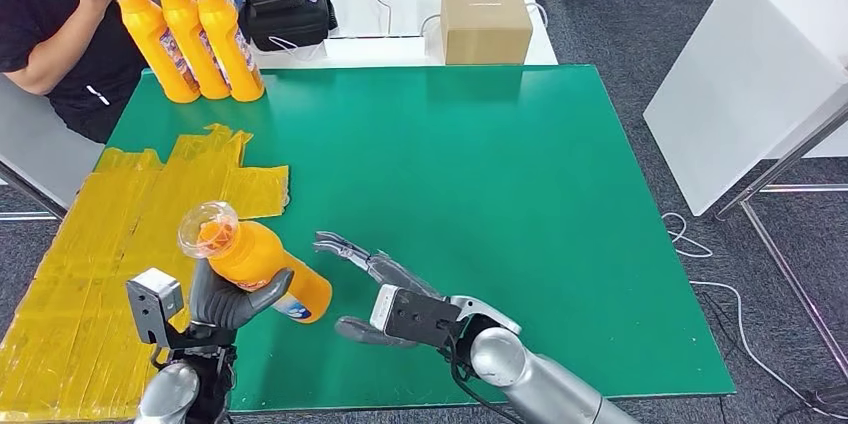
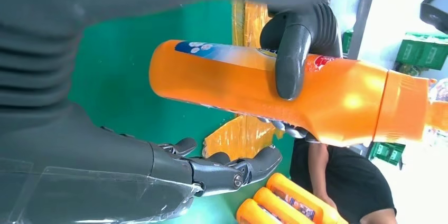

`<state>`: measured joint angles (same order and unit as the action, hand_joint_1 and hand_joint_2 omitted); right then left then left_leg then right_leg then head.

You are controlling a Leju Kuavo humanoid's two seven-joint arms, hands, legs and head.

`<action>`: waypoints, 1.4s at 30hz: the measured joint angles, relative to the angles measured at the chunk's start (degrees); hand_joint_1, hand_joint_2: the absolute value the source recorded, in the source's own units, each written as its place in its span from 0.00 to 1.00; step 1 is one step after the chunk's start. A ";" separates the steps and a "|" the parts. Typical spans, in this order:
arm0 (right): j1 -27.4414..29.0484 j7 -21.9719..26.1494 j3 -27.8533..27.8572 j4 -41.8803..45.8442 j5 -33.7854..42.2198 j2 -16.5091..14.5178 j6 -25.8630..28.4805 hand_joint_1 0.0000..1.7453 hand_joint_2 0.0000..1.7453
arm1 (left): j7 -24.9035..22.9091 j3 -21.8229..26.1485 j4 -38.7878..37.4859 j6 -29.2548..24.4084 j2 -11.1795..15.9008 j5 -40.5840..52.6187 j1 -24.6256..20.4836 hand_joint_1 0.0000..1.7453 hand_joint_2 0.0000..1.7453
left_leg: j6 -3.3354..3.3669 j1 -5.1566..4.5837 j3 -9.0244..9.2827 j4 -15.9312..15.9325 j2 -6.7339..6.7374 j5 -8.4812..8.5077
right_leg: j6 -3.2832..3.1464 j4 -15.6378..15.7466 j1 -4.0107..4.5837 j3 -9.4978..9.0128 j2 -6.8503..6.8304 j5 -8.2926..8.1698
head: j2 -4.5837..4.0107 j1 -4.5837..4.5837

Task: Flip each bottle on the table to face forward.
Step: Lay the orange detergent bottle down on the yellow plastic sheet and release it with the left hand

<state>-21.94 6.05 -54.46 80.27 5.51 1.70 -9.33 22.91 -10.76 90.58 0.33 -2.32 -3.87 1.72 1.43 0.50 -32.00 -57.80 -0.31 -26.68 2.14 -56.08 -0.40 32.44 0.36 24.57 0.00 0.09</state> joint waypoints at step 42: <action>12.98 6.54 14.61 12.82 2.04 4.42 0.80 0.00 0.00 | -28.81 -1.45 -25.87 -35.40 12.68 93.89 -16.18 1.00 1.00 | -0.15 0.03 -0.10 0.00 0.12 0.18 | -0.34 -0.04 0.04 0.20 0.11 -0.26 | 0.00 -0.48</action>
<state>-8.96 12.59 -39.85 93.09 7.55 6.12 -8.53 -5.90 -12.22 64.70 -35.07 10.37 90.02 -14.47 1.28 0.52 -32.10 -57.79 -0.19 -26.50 1.81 -56.12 -0.36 32.64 0.47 24.31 0.00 -0.39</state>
